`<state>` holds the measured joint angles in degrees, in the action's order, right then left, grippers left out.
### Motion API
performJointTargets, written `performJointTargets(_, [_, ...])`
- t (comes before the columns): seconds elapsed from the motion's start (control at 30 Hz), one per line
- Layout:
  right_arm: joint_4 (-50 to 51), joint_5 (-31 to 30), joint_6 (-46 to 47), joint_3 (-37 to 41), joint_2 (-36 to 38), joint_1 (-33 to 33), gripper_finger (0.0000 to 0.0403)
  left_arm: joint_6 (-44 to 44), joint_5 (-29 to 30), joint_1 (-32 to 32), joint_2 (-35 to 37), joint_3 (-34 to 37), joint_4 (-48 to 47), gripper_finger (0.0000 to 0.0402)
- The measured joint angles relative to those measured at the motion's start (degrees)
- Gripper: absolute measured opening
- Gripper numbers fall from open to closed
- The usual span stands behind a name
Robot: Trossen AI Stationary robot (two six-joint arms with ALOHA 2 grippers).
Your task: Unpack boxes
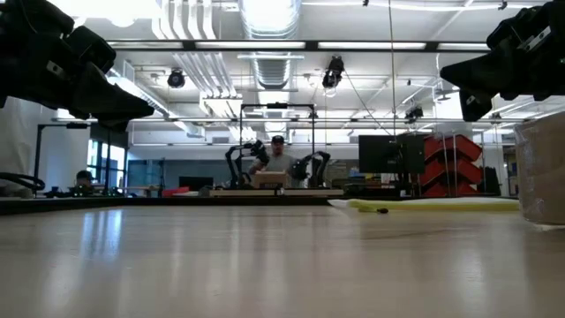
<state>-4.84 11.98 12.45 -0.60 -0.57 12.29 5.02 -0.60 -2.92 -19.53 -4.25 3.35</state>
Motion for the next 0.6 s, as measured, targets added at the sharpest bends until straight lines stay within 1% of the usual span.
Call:
performJointTargets(0.17, [0.0, -0.01, 0.02, 0.0, -0.01, 0.0, 0.0, 0.0, 0.02, -0.01, 0.0, 0.0, 0.03, 0.0078])
performJointTargets(0.23, [-0.02, -0.01, 0.0, 0.01, -0.01, 0.0, 0.0, 0.0, 0.2, -0.01, -0.01, 0.0, 1.39, 0.0078])
performJointTargets(0.33, [-0.01, -0.01, 0.01, 0.01, -0.01, 0.0, 0.0, 0.2, 1.38, -0.02, -0.26, 0.0, 7.91, 0.0078])
performJointTargets(0.5, [-0.02, 0.01, 0.02, 0.0, -0.01, 0.0, 0.0, 2.17, 1.36, 0.0, -0.48, -0.02, 24.07, 0.0078])
performJointTargets(0.6, [-0.01, 0.0, 0.0, 0.01, -0.01, 0.0, 0.0, 2.68, 1.76, -0.03, -0.19, -0.11, 28.42, 0.0078])
